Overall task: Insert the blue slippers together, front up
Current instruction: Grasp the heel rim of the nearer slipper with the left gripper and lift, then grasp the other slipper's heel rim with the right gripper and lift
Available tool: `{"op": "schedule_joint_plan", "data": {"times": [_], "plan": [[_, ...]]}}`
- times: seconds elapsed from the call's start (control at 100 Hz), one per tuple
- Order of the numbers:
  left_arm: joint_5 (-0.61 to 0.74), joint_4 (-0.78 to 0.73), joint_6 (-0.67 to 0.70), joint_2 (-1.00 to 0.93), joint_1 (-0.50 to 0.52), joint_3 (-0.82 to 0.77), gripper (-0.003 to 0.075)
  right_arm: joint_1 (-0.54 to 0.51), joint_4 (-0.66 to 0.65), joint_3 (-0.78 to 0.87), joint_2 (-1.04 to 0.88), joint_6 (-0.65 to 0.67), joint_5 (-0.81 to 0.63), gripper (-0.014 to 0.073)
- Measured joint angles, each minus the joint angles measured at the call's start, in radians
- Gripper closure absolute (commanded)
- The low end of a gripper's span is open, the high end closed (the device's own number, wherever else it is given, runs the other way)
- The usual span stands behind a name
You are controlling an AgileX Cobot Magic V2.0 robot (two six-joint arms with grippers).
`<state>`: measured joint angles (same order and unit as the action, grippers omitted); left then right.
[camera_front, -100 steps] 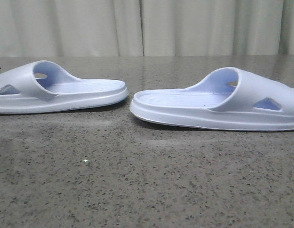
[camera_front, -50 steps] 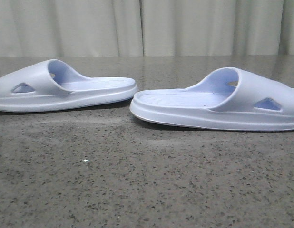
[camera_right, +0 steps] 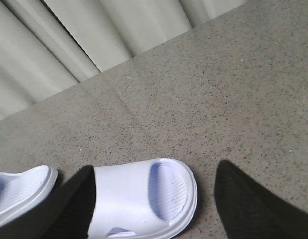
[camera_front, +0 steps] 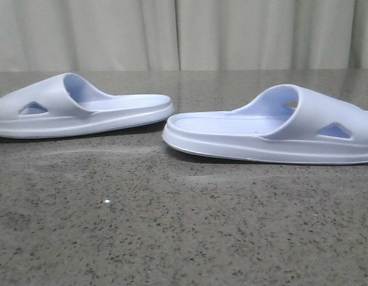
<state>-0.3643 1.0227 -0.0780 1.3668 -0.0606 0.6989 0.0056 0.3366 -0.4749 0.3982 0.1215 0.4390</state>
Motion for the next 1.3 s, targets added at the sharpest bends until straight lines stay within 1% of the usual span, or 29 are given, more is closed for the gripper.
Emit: {"op": "schedule_joint_plan", "data": {"times": [0.21,0.39,0.65,0.84,0.98,1.15,1.3], "plan": [[0.008,0.164,-0.128,-0.057,0.000,-0.004,0.0689,0.000,0.000,0.000,0.000,0.000,-0.002,0.0155],[-0.008,0.225,-0.155,-0.131,0.026,-0.004,0.0689,0.000,0.000,0.000,0.000,0.000,-0.002,0.0155],[-0.121,0.240,-0.174,-0.278,0.099,-0.004,0.0689,0.000,0.000,0.000,0.000,0.000,-0.011,0.0155],[-0.198,0.263,-0.183,-0.358,0.109,-0.004,0.0691,0.000,0.000,0.000,0.001,0.000,-0.015,0.0155],[-0.227,0.263,-0.185,-0.375,0.109,-0.006,0.0691,0.000,0.007,0.000,0.006,0.000,-0.015,0.0155],[-0.238,0.267,-0.185,-0.375,0.109,-0.006,0.0691,0.000,0.022,0.000,0.092,0.026,-0.006,0.0161],[-0.240,0.269,-0.185,-0.375,0.109,-0.006,0.0691,0.000,0.071,0.000,0.209,0.036,0.002,0.0161]]}}
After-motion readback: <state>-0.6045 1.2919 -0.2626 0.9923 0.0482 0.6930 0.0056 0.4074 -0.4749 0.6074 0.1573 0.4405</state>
